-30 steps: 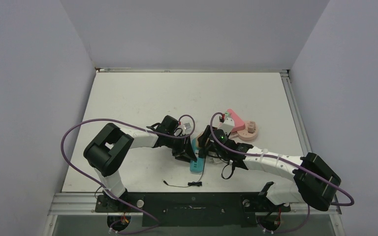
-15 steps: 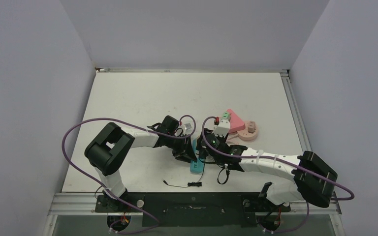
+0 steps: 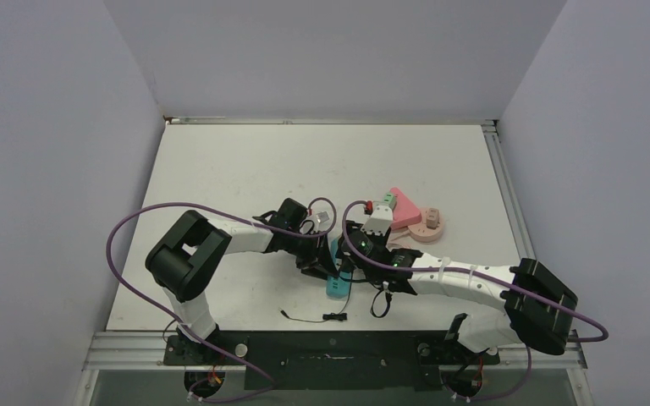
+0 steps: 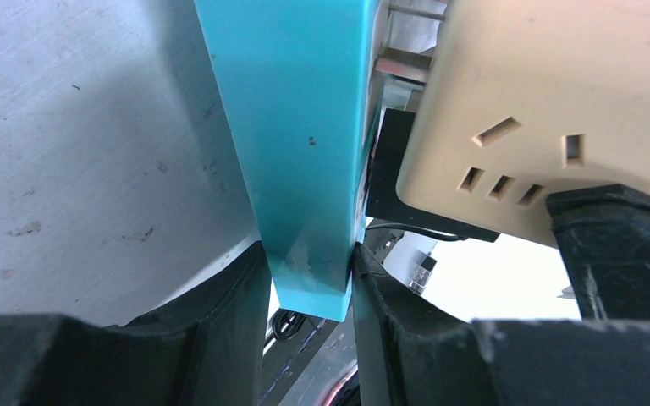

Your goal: Pull the plug off the socket

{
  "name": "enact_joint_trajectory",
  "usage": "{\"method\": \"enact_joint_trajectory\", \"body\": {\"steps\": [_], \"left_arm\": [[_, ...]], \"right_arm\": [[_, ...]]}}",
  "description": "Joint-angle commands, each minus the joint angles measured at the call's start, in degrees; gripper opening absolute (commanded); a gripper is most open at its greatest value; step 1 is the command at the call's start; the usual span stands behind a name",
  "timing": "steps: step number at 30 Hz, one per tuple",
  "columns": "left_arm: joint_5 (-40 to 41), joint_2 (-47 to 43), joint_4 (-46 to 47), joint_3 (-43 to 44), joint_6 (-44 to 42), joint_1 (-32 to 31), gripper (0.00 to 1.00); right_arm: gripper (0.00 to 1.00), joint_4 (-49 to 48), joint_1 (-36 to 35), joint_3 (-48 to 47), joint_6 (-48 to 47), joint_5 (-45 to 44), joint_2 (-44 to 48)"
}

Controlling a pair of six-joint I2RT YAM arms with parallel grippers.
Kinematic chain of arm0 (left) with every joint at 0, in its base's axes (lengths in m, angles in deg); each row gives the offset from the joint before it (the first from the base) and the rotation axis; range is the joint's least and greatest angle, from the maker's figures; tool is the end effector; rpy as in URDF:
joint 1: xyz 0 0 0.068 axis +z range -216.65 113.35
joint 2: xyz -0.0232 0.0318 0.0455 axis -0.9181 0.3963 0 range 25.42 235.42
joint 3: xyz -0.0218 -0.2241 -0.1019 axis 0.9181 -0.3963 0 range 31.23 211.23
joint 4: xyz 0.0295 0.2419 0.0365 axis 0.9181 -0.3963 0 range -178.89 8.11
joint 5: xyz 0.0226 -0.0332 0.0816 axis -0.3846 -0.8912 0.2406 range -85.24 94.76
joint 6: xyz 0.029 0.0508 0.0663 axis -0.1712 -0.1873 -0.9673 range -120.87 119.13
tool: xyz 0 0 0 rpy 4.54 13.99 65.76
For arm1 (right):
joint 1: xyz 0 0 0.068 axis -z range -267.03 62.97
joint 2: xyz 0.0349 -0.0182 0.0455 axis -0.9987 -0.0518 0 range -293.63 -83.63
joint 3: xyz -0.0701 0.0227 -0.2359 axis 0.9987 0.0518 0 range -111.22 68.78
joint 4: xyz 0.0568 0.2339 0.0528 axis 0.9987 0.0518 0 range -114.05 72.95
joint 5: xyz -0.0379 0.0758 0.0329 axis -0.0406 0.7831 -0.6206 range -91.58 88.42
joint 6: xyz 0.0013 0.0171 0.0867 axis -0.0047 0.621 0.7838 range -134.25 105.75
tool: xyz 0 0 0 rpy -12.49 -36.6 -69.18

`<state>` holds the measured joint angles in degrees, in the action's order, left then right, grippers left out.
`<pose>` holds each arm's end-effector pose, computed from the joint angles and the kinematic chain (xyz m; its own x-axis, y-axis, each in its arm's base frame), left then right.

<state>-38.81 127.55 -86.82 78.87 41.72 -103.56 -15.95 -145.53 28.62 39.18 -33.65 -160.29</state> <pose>0.2220 -0.2345 0.0813 -0.9910 0.1310 0.0270 0.0609 0.6215 -0.7811 0.1845 0.2212 0.1579 -0.6401 0.2578 -0.7237 -0.0181 0.9367 0.3497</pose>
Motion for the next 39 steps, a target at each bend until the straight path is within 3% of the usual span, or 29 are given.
{"method": "enact_joint_trajectory", "body": {"steps": [1, 39], "left_arm": [[3.1, 0.8, -2.1, 1.1, -2.1, 0.7, 0.00], [2.5, 1.1, -1.5, 1.0, -2.6, 0.8, 0.00]], "right_arm": [[0.05, -1.5, 0.5, -1.6, -1.2, -1.6, -0.2], [0.05, -0.8, 3.1, -1.7, -2.8, -1.0, 5.7]]}}
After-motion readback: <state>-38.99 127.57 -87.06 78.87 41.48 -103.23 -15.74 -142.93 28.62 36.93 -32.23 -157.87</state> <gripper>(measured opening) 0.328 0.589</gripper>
